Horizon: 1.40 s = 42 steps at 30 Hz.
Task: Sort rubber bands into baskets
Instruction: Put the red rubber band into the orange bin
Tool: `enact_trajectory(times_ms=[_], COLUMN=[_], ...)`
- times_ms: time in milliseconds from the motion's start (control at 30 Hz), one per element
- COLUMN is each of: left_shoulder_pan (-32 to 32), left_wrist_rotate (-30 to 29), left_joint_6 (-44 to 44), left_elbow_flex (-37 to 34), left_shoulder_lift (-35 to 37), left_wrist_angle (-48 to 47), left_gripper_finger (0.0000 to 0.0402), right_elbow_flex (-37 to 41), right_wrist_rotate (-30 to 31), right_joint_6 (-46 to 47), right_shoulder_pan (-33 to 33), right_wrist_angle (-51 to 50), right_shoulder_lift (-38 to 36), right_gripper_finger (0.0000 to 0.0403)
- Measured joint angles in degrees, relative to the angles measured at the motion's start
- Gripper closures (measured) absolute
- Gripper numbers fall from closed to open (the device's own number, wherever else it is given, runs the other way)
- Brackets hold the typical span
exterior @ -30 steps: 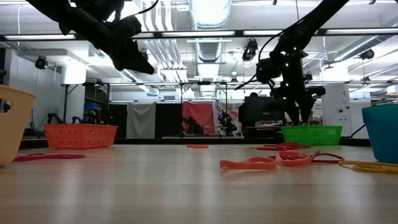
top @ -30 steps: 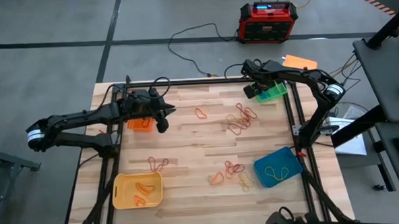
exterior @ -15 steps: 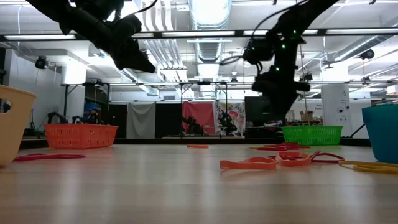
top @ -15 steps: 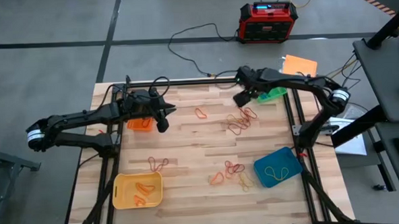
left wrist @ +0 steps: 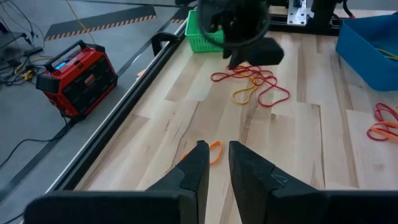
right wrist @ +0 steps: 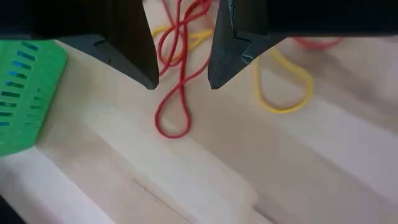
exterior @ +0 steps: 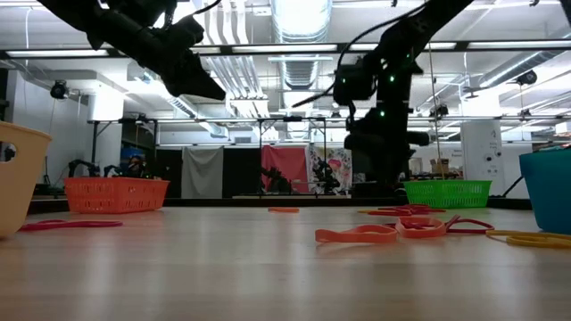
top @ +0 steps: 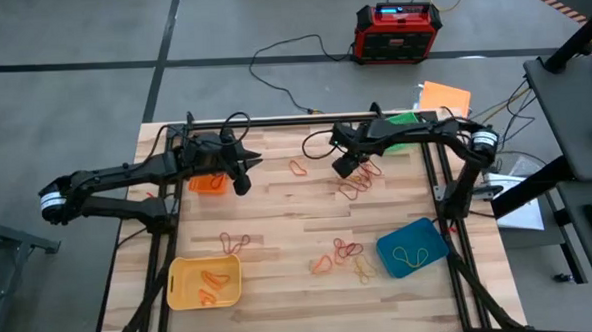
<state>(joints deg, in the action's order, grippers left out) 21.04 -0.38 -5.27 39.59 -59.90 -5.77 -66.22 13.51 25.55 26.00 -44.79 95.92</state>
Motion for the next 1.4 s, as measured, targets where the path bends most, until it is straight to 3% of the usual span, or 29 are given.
enact_trajectory(times_ms=[300, 467, 700, 833, 933, 1167, 1400], left_shoulder_pan=[0.0, 0.0, 0.0, 0.0, 0.0, -0.3, -1.9], left_wrist_rotate=[0.0, 0.0, 0.1, 5.9, 10.2, 11.4, 16.9], left_joint_6=[0.0, 0.0, 0.0, 0.0, 0.0, 0.0, 1.8], left_elbow_flex=[0.0, 0.0, 0.0, 0.0, 0.0, -0.1, -6.4], left_shoulder_lift=[0.0, 0.0, 0.0, 0.0, 0.0, 0.0, 0.0], left_wrist_angle=[-0.2, -0.2, -0.2, -0.2, 0.5, 2.5, 19.3], left_gripper_finger=[0.0354, 0.0354, 0.0354, 0.0354, 0.0354, 0.0354, 0.0354], right_elbow_flex=[0.0, 0.0, -0.3, -0.2, 0.0, 0.2, 5.7], right_wrist_rotate=[-0.2, -2.0, -4.2, -4.3, -4.4, -3.3, -3.2], right_joint_6=[-0.6, -2.1, -5.4, -7.2, -8.7, -9.1, -11.2], right_shoulder_pan=[1.2, 1.4, 1.6, 1.6, 1.7, -0.8, -7.6], right_wrist_angle=[0.2, 0.3, 0.8, 1.0, 1.2, 2.9, 17.9], right_shoulder_lift=[5.4, 8.1, 10.1, 10.0, 8.4, -1.5, -13.0], right_gripper_finger=[0.0245, 0.0254, 0.0321, 0.0382, 0.0390, 0.0394, 0.0394])
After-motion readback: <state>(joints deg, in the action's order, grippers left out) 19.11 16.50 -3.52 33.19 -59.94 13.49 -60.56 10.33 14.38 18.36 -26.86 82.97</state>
